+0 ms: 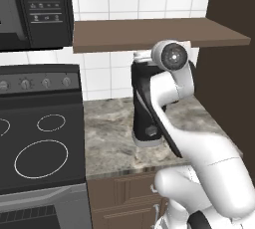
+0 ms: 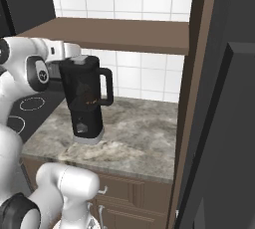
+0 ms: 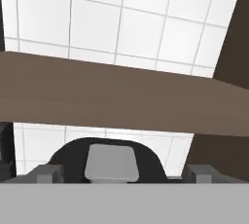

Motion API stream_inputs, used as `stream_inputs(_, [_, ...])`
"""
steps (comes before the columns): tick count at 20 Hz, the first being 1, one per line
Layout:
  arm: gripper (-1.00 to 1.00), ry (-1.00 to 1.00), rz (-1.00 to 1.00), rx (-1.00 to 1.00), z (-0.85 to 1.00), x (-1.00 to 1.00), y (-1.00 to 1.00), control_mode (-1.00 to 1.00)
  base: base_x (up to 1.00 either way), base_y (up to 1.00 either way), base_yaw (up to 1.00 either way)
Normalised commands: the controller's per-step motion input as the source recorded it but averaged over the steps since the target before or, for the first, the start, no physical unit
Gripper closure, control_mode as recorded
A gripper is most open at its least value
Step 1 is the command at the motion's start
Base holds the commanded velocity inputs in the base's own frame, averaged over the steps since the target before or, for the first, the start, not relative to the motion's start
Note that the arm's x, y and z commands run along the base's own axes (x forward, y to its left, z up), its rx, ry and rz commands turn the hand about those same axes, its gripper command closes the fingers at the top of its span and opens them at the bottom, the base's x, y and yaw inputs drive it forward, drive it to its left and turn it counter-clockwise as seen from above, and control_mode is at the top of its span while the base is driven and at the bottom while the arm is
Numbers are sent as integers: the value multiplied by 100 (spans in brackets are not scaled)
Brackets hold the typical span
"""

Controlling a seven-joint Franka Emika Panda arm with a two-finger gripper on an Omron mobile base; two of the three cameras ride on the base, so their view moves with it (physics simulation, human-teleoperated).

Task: Grab the onion and garlic from the fridge, place them in the blender, close the lid, and turn on the blender to create a marinade.

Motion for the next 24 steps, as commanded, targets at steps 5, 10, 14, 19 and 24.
stream_inputs(5, [-100,25,-6,5,5,-96,0,-100,0,0,0])
stream_inputs(10, [-100,41,-4,15,-17,-54,0,-100,0,0,0])
stream_inputs(14, [-100,29,-2,25,-36,-38,0,-100,0,0,0])
stream_inputs(19, [100,10,-4,24,-54,-20,4,-100,0,0,0])
stream_inputs(24, [100,1,0,16,-87,-11,16,-100,0,0,0])
